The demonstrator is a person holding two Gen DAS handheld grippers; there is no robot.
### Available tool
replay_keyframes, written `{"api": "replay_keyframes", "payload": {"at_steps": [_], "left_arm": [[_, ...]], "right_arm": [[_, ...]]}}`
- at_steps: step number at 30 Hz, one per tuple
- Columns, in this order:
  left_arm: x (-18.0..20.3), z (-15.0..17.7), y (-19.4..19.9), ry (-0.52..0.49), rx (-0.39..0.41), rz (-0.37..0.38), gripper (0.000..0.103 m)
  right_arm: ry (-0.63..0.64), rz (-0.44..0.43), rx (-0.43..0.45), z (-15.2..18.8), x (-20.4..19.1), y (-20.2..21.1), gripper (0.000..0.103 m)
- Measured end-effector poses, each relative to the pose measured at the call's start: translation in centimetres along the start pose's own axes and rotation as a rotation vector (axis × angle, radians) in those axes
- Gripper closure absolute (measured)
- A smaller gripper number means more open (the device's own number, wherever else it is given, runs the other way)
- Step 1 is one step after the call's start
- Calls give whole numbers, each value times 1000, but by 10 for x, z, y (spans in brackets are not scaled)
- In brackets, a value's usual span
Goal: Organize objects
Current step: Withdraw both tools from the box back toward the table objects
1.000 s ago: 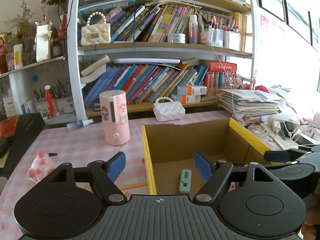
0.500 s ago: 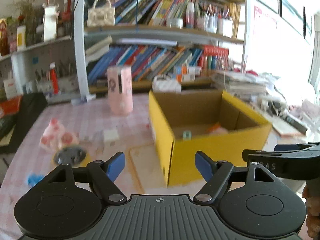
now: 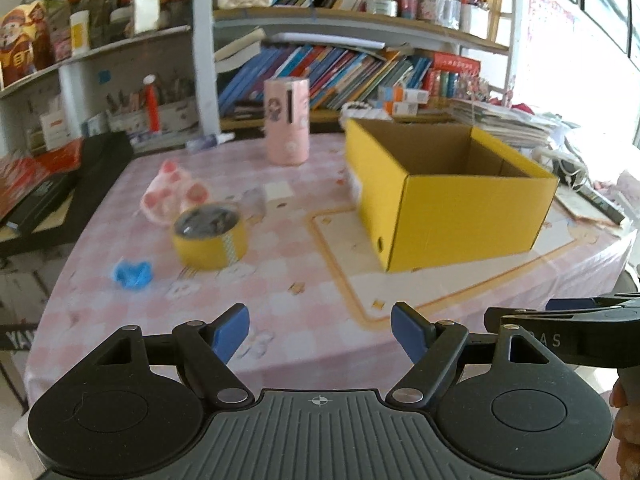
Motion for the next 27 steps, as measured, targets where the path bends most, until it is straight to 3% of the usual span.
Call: {"api": "replay_keyframes", "payload": {"at_steps": [8, 27], "left_arm": [[-29, 22, 20, 24, -33, -66, 19], [-105, 29, 57, 134, 36, -220, 19]], "right_arm": [[39, -64, -24, 17, -36, 5, 39], [182, -219, 9, 18, -125, 18, 39]]}}
Point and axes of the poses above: each gripper's, at about its wrist camera, not at the fingertips, and y roughly against the way its jaws point, x to its right, z to its underside, the point moved 7 cm from there along -y, roughly the way its jaws point, and after that the axes turned 6 degrees about -y, right-handed, at the moved point
